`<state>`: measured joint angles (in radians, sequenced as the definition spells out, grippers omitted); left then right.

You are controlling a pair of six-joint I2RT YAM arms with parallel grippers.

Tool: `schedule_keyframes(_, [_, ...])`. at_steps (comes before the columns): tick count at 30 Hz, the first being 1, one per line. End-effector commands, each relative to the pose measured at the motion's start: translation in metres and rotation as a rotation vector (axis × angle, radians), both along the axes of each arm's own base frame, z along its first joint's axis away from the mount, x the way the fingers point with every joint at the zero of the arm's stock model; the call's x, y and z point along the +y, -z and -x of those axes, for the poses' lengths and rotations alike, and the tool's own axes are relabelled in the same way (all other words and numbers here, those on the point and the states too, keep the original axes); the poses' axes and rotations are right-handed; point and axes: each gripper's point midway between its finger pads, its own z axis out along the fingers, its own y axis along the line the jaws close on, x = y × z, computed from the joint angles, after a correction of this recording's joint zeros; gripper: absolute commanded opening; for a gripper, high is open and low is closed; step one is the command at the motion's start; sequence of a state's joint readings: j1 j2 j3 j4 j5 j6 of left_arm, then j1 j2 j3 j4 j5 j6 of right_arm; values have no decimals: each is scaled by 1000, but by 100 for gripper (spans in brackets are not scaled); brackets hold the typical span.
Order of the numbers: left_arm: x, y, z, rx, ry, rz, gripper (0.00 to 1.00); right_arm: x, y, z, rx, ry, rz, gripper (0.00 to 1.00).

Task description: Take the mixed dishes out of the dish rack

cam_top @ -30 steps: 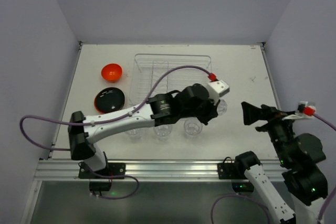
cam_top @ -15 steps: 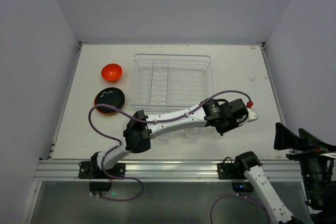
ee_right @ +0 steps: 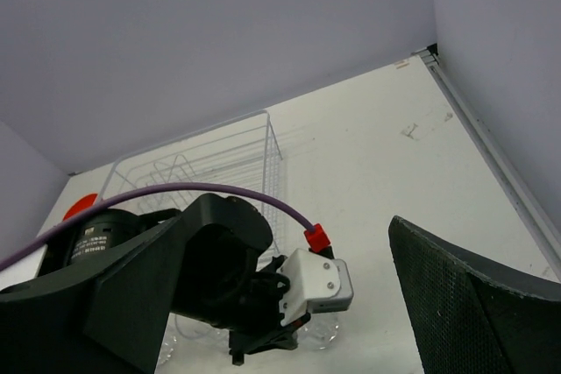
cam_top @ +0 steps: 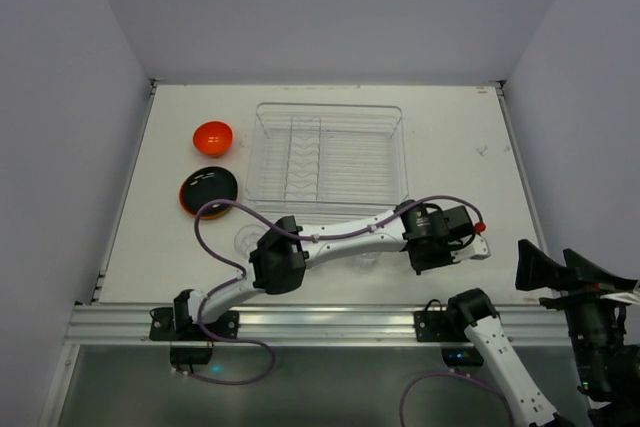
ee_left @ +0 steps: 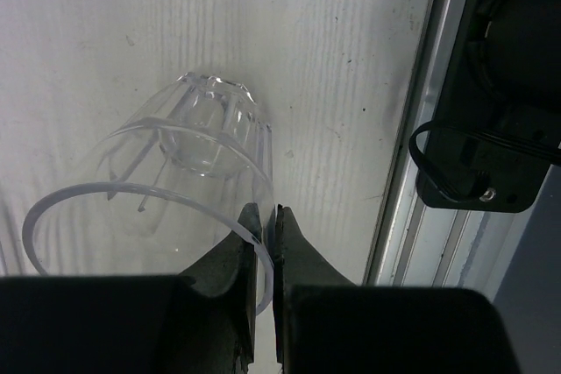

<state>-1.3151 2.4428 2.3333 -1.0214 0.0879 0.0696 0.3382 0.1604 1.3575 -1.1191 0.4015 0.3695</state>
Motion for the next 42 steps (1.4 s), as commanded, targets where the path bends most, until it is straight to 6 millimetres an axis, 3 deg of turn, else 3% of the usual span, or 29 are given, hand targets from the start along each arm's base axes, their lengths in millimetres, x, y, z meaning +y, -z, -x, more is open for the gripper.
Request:
schedule_keyframes(1, [-1, -1, 12, 32, 71, -4, 1, 3, 8, 0, 20, -21, 35, 99])
schedule_keyframes(4, [-4, -1, 10, 21, 67, 6, 5, 5, 9, -1, 22, -31, 38, 99])
schedule_keyframes(9, [-10, -2, -1, -27, 39, 22, 27, 9, 13, -2, 26, -51, 43, 99])
schedule_keyframes(11, [-10, -3, -7, -54, 24, 21, 30, 10, 14, -3, 29, -54, 43, 99])
schedule_keyframes(15, [-10, -2, -20, -94, -16, 24, 44, 15, 16, -5, 34, -80, 49, 99])
schedule_keyframes(22, [-14, -12, -38, -160, -88, 54, 55, 20, 18, -5, 42, -106, 60, 99])
schedule_keyframes(27, [-20, -41, -40, -165, -123, 143, 68, 22, 19, -7, 51, -114, 67, 99])
schedule_keyframes(33, [-21, -77, -27, -114, -115, 237, 72, 26, 18, -11, 62, -133, 74, 99])
schedule_keyframes(34, [-21, -91, -26, -114, -111, 267, 73, 27, 18, -11, 64, -134, 73, 99])
schedule_keyframes(35, [-19, -91, -21, -96, -96, 273, 74, 28, 19, -13, 68, -136, 76, 99])
schedule_keyframes(37, [-22, -113, -16, -83, -78, 342, 80, 31, 21, -16, 79, -147, 78, 99])
schedule_keyframes(38, [-22, -112, -15, -82, -75, 355, 99, 32, 22, -19, 85, -149, 76, 99])
schedule_keyframes(42, [-19, -142, -15, -91, -110, 434, 100, 41, 25, -29, 104, -174, 78, 99])
